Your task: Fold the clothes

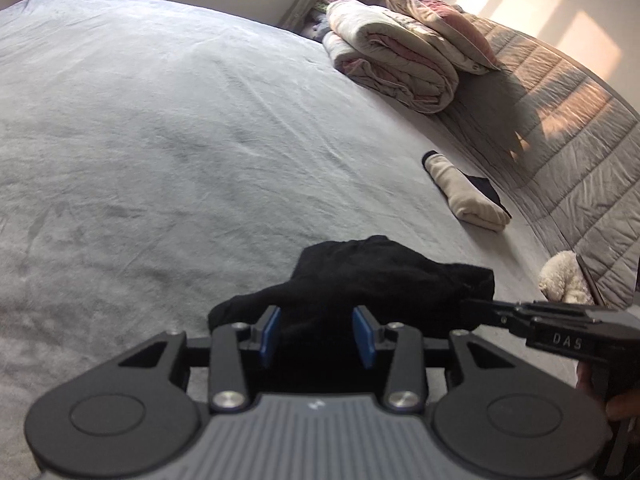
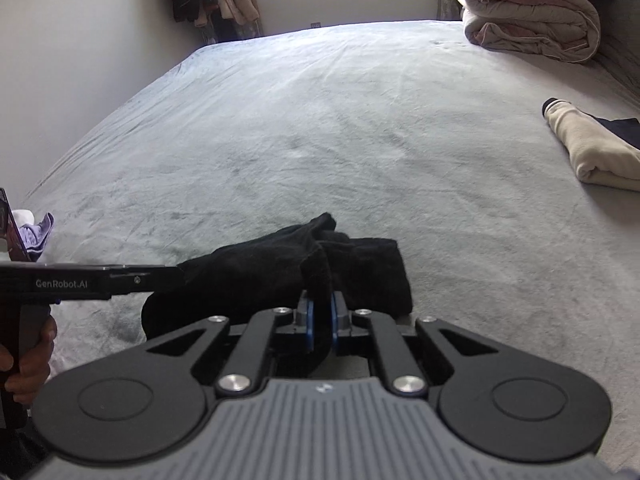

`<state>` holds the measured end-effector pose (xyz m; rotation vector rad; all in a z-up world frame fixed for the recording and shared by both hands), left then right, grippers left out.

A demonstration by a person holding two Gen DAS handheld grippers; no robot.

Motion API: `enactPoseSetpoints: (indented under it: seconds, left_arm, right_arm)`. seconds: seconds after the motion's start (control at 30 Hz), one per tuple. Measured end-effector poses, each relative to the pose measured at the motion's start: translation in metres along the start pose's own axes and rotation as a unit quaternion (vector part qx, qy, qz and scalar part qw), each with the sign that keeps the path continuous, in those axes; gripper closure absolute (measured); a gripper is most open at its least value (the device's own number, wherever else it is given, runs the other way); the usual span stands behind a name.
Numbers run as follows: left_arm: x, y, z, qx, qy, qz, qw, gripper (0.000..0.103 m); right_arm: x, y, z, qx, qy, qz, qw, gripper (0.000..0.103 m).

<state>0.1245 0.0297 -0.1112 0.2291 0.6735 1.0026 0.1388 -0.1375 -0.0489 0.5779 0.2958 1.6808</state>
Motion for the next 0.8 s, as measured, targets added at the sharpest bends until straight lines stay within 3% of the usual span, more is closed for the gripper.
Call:
enactPoseSetpoints:
  seconds: [0.4,0.57,0.6,0.67,0.7,0.8]
  left_arm:
    - [-0.070,-0.028,-0.025,0.059,-0.101,-0.047,0.9921,0.055]
    - [-0.091,-0.044,-0.034,0.067,-0.140,-0.037,0.9872,0.056]
    - [-0.092,-0.047,-0.035,0.067,-0.147,-0.029,0.9865,0.058]
    - [-0.091,-0.051,-0.036,0.068,-0.154,-0.008,0.9857,0.091]
    - [-0.088,-0.051,-0.034,0.066,-0.149,-0.004,0.9867,0.098]
    - [-0.081,-0.045,-0.025,0.050,-0.124,0.002,0.9910,0.101]
  right_arm:
    - [-0.042,0.033,0.028,-0.040,-0.046,-0.006,0.998,0.094]
    - [-0.045,0.043,0.034,-0.049,-0.046,-0.001,0.998,0.094]
    - [-0.045,0.044,0.035,-0.050,-0.045,-0.001,0.998,0.094]
    - [-0.047,0.046,0.036,-0.051,-0.041,-0.001,0.998,0.094]
    - [-0.048,0.046,0.036,-0.051,-0.039,-0.003,0.998,0.094]
    - [-0.055,0.045,0.034,-0.047,-0.039,-0.009,0.998,0.094]
Point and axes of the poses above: each gripper's, at about its wrist camera, not at the fingertips, and y roughly against the way its jaws point, x to its left, z to its top, the point moved 9 cm from there along -y, roughly the way its jaws point, and after that the axes turned 14 degrees about -x, right-handed, at the moved point
